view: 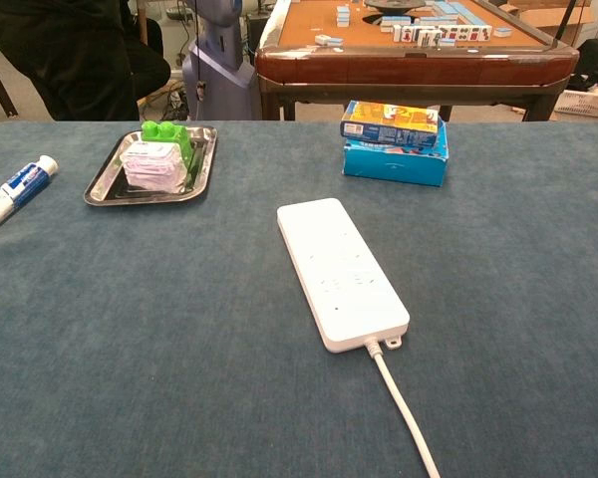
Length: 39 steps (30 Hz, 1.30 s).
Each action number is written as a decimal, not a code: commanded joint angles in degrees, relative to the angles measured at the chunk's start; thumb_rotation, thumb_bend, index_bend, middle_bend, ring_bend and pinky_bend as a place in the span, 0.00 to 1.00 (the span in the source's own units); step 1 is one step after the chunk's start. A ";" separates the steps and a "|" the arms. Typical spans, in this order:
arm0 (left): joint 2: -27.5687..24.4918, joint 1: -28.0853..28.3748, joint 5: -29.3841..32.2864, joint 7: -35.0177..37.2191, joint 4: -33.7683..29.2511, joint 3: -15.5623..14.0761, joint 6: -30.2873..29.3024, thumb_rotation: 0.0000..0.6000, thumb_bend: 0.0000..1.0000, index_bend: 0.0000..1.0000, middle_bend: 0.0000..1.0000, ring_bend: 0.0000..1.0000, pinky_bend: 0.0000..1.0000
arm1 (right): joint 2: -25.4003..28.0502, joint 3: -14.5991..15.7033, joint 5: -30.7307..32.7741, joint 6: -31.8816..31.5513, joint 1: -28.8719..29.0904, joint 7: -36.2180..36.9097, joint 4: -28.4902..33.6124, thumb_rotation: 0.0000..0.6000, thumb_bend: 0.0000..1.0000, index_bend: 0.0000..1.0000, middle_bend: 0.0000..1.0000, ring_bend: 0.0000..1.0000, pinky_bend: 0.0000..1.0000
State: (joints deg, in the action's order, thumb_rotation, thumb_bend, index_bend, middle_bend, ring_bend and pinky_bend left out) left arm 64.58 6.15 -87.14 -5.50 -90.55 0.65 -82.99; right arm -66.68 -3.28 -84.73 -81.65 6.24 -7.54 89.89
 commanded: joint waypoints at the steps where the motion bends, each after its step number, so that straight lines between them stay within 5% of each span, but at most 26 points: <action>1: -0.14 -0.09 -0.11 -0.02 -0.31 -0.04 -0.20 1.00 0.05 0.44 0.34 0.36 0.55 | 0.03 0.34 -0.40 0.53 0.20 1.08 0.37 1.00 0.01 0.23 0.25 0.21 0.32; 5: -0.36 -0.44 -0.53 -0.11 -0.54 -0.09 -1.11 1.00 0.05 0.45 0.35 0.36 0.55 | 0.68 1.48 -2.43 2.62 1.30 4.63 0.33 1.00 0.04 0.25 0.28 0.26 0.44; 10: -0.75 -0.88 0.36 0.53 -0.55 0.13 -1.43 1.00 0.05 0.45 0.35 0.36 0.55 | -0.21 2.48 -7.96 2.45 3.15 6.35 -0.36 1.00 0.23 0.27 0.44 0.55 0.76; 16: -1.32 -1.13 0.85 0.79 -0.82 0.21 -1.47 1.00 0.05 0.45 0.35 0.36 0.55 | 0.11 2.28 -12.23 7.11 7.91 -1.77 4.28 1.00 0.52 0.31 0.70 0.83 0.96; 20: -1.63 -1.36 1.63 0.87 -0.83 0.24 -1.22 1.00 0.05 0.45 0.35 0.36 0.55 | 0.15 1.65 -12.07 13.98 12.22 -7.46 8.89 1.00 0.67 0.35 0.86 0.98 1.00; 25: -1.86 -1.42 2.86 1.19 -0.66 0.62 -0.75 1.00 0.05 0.45 0.35 0.36 0.55 | -1.34 -0.19 -8.37 22.88 17.61 -15.16 12.40 1.00 0.81 0.36 0.96 1.00 1.00; 39: -1.35 -0.66 5.49 1.76 0.94 1.23 2.09 1.00 0.05 0.46 0.36 0.37 0.55 | -9.69 -2.41 4.16 34.53 26.88 -29.51 13.06 1.00 0.91 0.36 0.98 1.00 1.00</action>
State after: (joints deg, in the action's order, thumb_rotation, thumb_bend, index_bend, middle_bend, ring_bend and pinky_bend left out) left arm 63.16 5.43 -81.79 -3.79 -89.72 1.82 -81.03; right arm -75.48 -5.50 -81.55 -47.93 32.36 -36.08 103.20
